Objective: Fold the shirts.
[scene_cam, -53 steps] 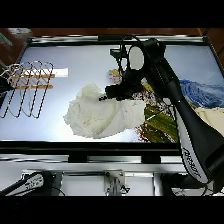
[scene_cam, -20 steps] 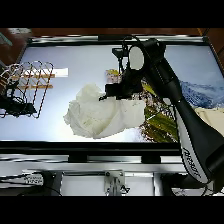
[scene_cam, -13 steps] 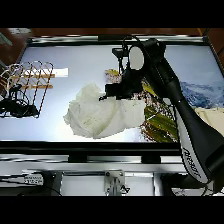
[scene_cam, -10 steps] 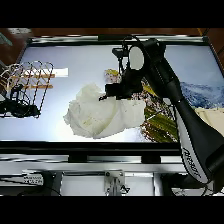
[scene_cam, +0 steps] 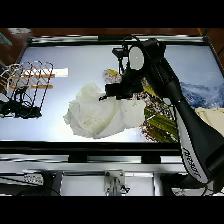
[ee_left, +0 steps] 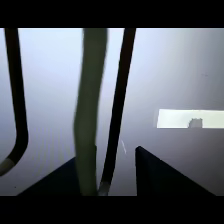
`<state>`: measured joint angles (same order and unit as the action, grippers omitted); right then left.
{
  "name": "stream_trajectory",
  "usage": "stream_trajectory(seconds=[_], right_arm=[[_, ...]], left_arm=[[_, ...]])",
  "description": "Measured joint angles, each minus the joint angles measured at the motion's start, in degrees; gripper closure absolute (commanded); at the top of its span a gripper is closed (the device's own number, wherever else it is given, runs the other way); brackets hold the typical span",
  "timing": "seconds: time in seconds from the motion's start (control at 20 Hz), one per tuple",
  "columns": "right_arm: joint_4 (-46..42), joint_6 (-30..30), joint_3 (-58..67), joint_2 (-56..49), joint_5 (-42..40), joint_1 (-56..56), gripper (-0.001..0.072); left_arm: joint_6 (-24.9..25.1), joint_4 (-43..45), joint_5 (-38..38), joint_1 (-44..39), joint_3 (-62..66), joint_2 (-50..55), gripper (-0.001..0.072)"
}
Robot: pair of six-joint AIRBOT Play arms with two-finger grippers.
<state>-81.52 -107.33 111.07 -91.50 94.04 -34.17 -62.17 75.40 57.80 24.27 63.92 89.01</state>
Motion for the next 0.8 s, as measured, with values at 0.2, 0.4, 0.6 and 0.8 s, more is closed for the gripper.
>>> stream_trajectory(seconds=[0.2, 0.4, 0.6, 0.8], right_arm=[[0.0, 0.0, 0.0, 0.0, 0.0, 0.0, 0.0636], [0.0, 0.0, 0.0, 0.0, 0.0, 0.0, 0.0636], [0.0, 0.0, 0.0, 0.0, 0.0, 0.0, 0.0636], [0.0, 0.0, 0.0, 0.0, 0.0, 0.0, 0.0636]], left_arm=[[0.5, -0.3, -0.4, 0.0, 0.2, 0.1, 0.0652], [-0.1, -2.8, -0.6, 0.0, 1.0, -1.6, 0.0654], [0.5, -4.2, -0.8, 0.0, 1.4, -5.0, 0.0655], [0.3, -4.7, -0.7, 0.0, 2.9, -9.0, 0.0655]])
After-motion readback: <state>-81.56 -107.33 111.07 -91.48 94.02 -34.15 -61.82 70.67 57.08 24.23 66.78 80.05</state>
